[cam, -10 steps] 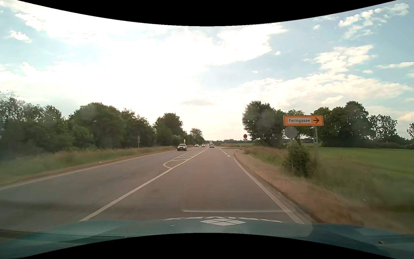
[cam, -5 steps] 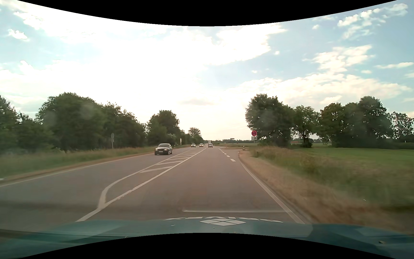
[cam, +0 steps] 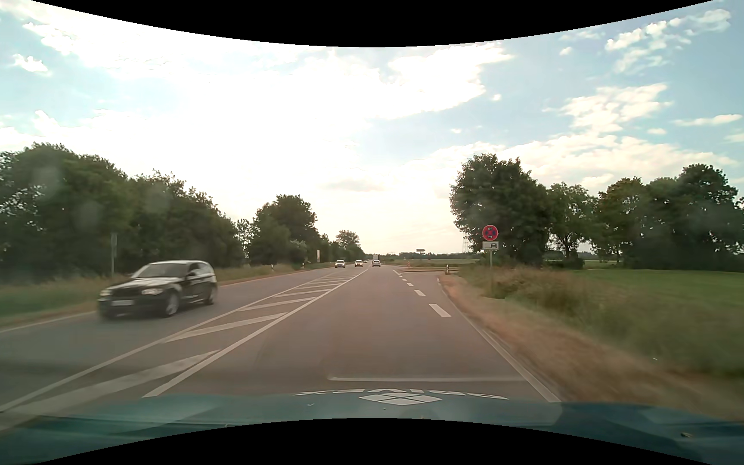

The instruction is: Follow the waypoints while adhering to traffic rules and regulations

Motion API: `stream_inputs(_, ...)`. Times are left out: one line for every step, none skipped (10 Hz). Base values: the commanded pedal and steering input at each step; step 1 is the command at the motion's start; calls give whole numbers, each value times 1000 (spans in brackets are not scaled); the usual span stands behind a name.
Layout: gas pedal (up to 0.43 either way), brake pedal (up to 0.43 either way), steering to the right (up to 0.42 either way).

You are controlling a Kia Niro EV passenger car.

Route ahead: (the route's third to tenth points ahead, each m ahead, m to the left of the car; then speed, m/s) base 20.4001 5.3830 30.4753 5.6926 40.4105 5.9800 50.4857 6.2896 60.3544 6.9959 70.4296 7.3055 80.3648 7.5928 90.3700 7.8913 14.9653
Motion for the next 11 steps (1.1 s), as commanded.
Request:
stream_inputs(177,0,-3)
stream_inputs(177,0,-3)
stream_inputs(177,0,-3)
stream_inputs(177,0,-3)
stream_inputs(177,0,-3)
stream_inputs(177,0,-3)
stream_inputs(177,0,-3)
stream_inputs(177,0,-3)
stream_inputs(177,0,-4)
stream_inputs(177,0,-4)
stream_inputs(177,0,-4)
